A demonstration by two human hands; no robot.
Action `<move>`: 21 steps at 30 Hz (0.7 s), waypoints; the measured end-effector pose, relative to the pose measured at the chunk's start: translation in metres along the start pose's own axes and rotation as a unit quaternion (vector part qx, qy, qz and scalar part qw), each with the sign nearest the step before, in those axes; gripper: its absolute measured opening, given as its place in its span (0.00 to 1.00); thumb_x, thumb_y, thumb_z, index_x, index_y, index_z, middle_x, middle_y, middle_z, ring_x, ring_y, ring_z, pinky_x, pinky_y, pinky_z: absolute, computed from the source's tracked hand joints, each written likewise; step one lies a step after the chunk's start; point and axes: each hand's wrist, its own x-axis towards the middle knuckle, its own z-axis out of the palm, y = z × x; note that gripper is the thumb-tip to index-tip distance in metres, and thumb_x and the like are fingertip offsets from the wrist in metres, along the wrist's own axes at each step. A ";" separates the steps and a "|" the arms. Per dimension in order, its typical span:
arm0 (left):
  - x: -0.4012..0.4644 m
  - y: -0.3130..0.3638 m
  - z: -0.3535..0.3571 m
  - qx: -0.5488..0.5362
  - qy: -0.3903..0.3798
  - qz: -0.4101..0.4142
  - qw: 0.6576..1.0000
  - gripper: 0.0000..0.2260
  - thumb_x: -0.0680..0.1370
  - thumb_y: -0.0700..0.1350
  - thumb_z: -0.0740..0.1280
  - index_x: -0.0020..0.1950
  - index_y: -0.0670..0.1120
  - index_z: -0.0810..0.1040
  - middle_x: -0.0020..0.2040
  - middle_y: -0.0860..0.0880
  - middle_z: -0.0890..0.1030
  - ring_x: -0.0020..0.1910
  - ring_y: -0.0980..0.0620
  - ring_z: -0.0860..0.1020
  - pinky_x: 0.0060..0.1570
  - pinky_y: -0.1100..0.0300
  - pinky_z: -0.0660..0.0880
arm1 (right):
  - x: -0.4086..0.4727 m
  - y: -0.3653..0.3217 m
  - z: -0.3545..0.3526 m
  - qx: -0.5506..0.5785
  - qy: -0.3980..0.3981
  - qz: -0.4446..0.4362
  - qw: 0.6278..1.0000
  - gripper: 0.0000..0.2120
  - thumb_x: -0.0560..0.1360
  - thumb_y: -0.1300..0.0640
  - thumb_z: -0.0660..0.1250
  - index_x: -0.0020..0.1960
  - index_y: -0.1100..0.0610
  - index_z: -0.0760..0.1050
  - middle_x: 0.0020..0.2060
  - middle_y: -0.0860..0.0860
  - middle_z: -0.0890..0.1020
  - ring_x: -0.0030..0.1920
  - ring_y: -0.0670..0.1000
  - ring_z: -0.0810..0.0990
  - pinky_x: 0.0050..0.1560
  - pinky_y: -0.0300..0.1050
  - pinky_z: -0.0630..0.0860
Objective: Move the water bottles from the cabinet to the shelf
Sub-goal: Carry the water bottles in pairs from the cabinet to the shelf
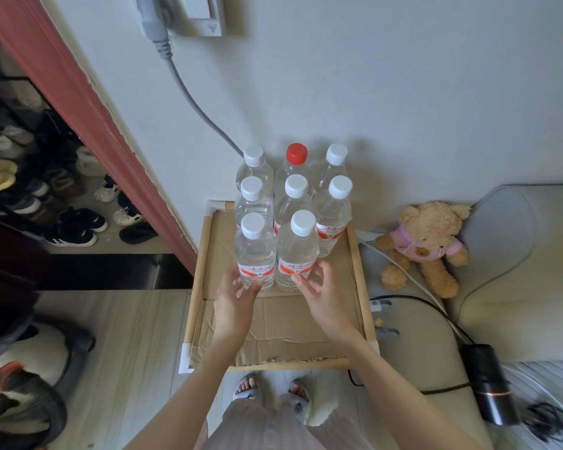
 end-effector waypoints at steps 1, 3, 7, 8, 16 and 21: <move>0.001 -0.001 0.000 0.003 -0.001 0.000 1.000 0.20 0.73 0.49 0.68 0.63 0.49 0.68 0.60 0.52 0.75 0.57 0.54 0.71 0.54 0.60 0.67 | 0.001 0.000 0.000 -0.001 -0.001 0.001 1.000 0.18 0.72 0.54 0.68 0.57 0.46 0.65 0.57 0.41 0.74 0.61 0.48 0.75 0.60 0.44 0.72; 0.001 -0.001 -0.001 0.003 -0.003 0.004 1.000 0.20 0.73 0.49 0.68 0.63 0.49 0.68 0.60 0.53 0.74 0.57 0.54 0.71 0.54 0.59 0.67 | 0.000 0.000 0.000 0.001 -0.005 0.000 1.000 0.19 0.71 0.51 0.68 0.58 0.47 0.65 0.58 0.42 0.73 0.61 0.49 0.74 0.62 0.47 0.71; 0.004 -0.002 -0.002 0.002 -0.009 0.010 1.000 0.21 0.73 0.49 0.67 0.64 0.49 0.68 0.62 0.51 0.74 0.57 0.53 0.71 0.54 0.59 0.67 | -0.001 -0.001 0.003 0.002 -0.001 0.004 1.000 0.20 0.72 0.53 0.68 0.59 0.47 0.63 0.60 0.45 0.72 0.63 0.50 0.73 0.64 0.49 0.70; 0.005 -0.002 -0.002 0.004 -0.012 0.011 1.000 0.21 0.74 0.48 0.67 0.64 0.48 0.67 0.62 0.51 0.73 0.57 0.53 0.71 0.54 0.59 0.66 | -0.001 -0.001 0.003 0.003 0.002 0.003 1.000 0.19 0.72 0.54 0.67 0.59 0.47 0.63 0.60 0.46 0.72 0.63 0.50 0.73 0.64 0.50 0.70; 0.004 -0.001 0.000 -0.008 -0.020 0.015 1.000 0.21 0.74 0.47 0.66 0.65 0.48 0.66 0.64 0.49 0.71 0.59 0.52 0.70 0.54 0.61 0.64 | -0.003 0.003 0.006 0.015 0.028 0.027 0.999 0.19 0.72 0.53 0.68 0.59 0.50 0.64 0.61 0.46 0.71 0.65 0.51 0.70 0.65 0.52 0.69; 0.005 0.001 -0.005 0.008 -0.044 0.020 0.999 0.21 0.74 0.47 0.66 0.65 0.47 0.65 0.64 0.49 0.70 0.59 0.53 0.68 0.55 0.60 0.64 | -0.005 -0.002 0.005 0.017 0.028 0.042 0.999 0.18 0.72 0.54 0.68 0.58 0.53 0.66 0.60 0.46 0.72 0.65 0.49 0.69 0.59 0.42 0.68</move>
